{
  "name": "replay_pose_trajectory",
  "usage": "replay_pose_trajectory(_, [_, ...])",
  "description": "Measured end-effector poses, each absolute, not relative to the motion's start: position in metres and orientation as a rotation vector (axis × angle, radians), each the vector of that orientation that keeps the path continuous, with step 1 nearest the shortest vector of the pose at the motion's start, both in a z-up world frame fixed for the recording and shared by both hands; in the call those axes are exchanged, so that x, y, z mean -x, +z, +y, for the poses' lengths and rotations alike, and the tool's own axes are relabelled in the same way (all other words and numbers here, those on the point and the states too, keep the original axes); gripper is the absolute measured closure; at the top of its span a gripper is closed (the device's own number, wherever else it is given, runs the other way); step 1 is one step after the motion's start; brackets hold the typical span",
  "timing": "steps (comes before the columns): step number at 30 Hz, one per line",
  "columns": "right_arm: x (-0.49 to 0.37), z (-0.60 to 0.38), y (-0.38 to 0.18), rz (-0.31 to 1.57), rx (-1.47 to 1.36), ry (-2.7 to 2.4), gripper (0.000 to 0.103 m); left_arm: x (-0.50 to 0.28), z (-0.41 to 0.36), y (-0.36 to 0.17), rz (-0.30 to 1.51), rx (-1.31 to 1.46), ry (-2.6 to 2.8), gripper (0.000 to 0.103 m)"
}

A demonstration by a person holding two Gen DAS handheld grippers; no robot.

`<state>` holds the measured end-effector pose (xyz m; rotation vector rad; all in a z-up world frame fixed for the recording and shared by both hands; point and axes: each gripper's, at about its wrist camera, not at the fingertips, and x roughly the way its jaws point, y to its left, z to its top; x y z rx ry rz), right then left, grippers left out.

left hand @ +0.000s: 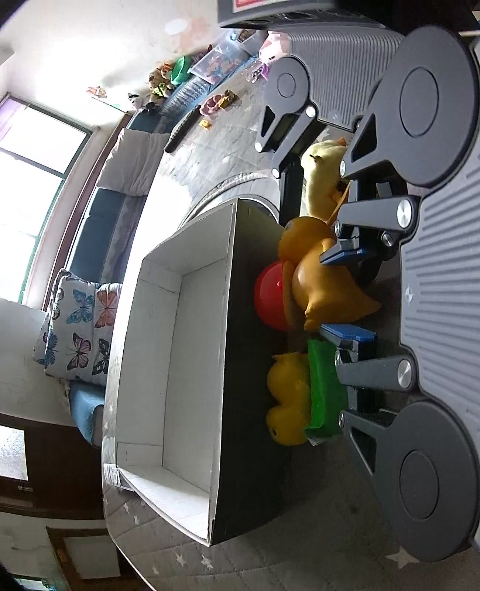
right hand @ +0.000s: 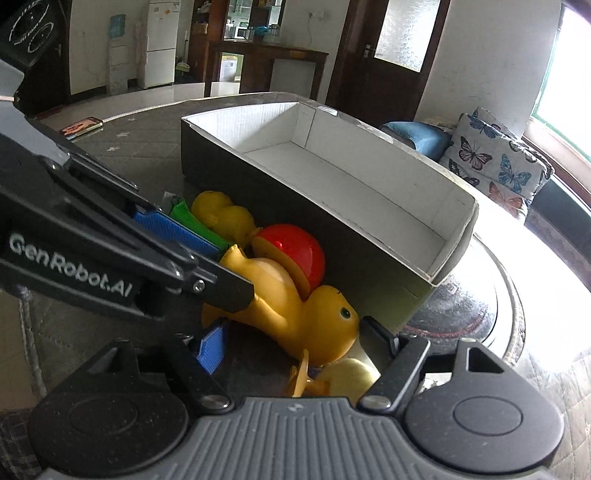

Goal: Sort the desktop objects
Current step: 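Grasp the orange-yellow rubber duck with the right tool, then lift the duck over the box and open the right tool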

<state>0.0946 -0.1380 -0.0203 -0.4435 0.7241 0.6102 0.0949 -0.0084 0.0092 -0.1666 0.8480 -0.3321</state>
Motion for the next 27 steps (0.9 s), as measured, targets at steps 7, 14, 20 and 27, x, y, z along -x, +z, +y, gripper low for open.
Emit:
replay_pose_trajectory(7, [-0.094,-0.134,-0.023,0.716,0.449,0.581,0.026,-0.1,0.0,0.005,0.855,0.223,-0.363,0.065])
replay_pose_trajectory(14, [-0.087,-0.136,-0.02,0.7,0.438,0.554,0.039,-0.091,0.001,0.005,0.844,0.219,-0.367,0.072])
replay_pose_trajectory(20, [-0.072,-0.139,-0.016,0.675,0.409,0.548,0.042,-0.076,0.003,0.012,0.816,0.203,-0.375,0.072])
replay_pose_trajectory(27, [-0.055,-0.142,0.009,0.592,0.384,0.532,0.044,-0.064,0.007,0.039,0.739,0.201,-0.381,0.072])
